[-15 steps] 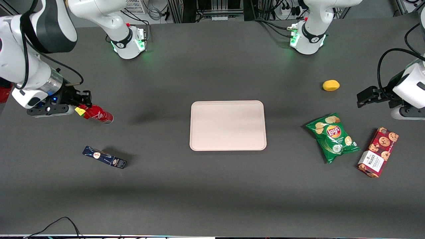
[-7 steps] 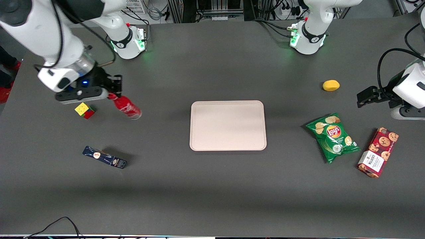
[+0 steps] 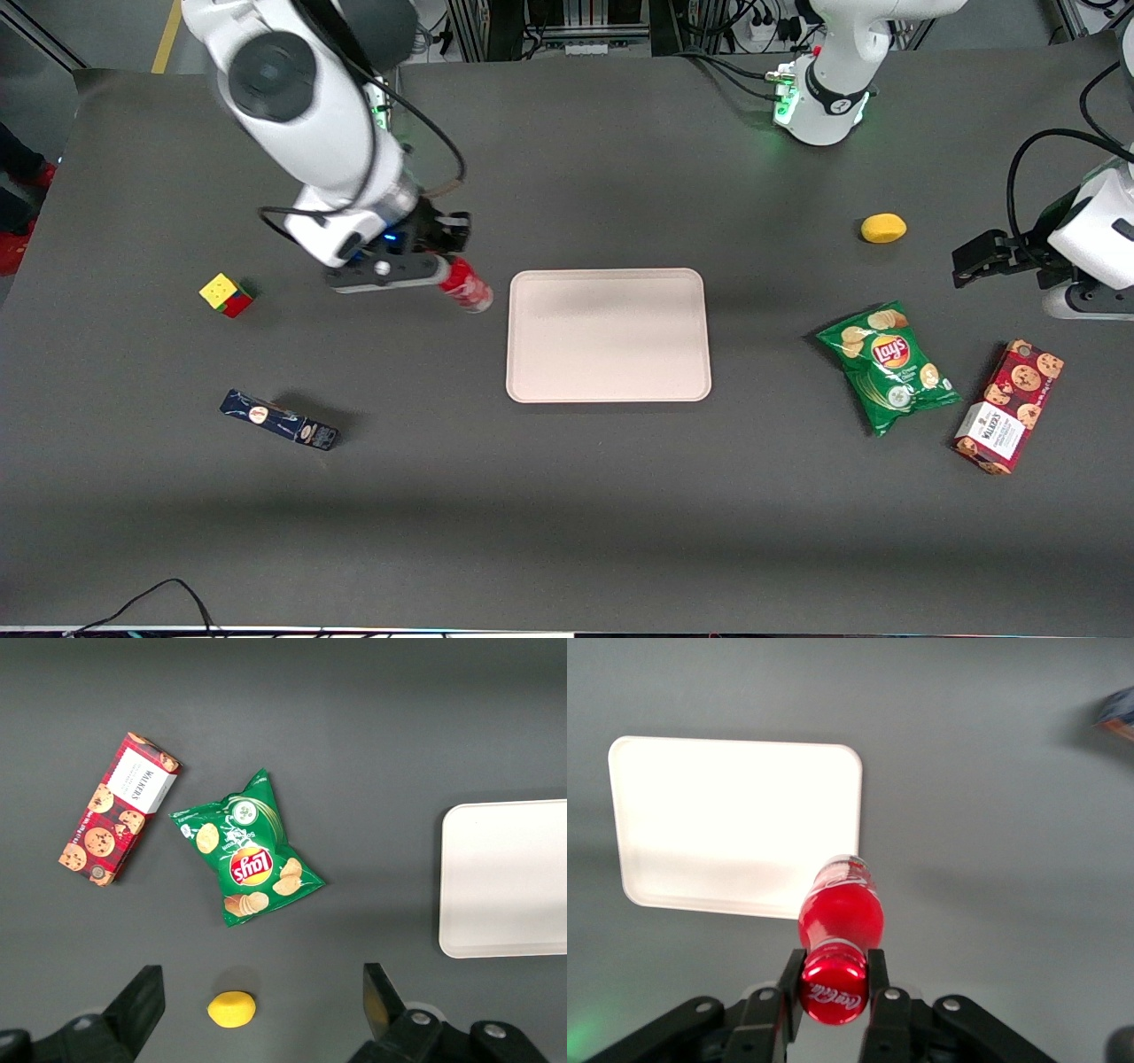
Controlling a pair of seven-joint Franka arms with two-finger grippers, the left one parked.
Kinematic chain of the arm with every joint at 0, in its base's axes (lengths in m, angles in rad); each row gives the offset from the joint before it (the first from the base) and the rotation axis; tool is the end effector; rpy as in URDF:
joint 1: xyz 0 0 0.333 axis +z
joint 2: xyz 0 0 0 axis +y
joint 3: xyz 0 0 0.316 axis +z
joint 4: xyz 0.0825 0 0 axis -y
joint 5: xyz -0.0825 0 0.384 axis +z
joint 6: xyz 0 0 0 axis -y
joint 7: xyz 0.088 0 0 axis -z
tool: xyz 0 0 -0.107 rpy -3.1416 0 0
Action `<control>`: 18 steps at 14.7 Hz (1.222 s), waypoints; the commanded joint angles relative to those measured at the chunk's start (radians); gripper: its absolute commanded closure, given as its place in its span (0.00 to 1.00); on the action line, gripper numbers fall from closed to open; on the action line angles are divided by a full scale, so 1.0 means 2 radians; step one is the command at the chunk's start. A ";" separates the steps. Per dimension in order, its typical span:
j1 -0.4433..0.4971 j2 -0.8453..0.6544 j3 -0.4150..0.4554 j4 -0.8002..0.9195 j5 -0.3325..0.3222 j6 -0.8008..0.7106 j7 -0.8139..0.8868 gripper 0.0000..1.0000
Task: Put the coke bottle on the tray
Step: 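Lower the bottle upright onto the tray with the right gripper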
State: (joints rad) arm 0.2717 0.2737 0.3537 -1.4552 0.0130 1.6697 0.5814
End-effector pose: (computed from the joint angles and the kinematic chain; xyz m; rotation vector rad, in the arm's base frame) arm 0.5297 0.3513 0.5335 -3.0737 -0.0497 0.1471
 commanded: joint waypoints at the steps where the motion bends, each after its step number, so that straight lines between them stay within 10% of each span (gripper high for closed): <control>1: 0.016 0.088 0.039 0.063 -0.038 0.012 0.079 1.00; 9: 0.030 0.173 0.070 0.053 -0.130 0.082 0.172 1.00; 18: 0.031 0.184 0.071 0.021 -0.153 0.135 0.202 1.00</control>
State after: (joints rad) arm 0.3338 0.6374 0.4813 -1.4023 -0.2528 1.9088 0.9356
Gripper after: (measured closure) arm 0.687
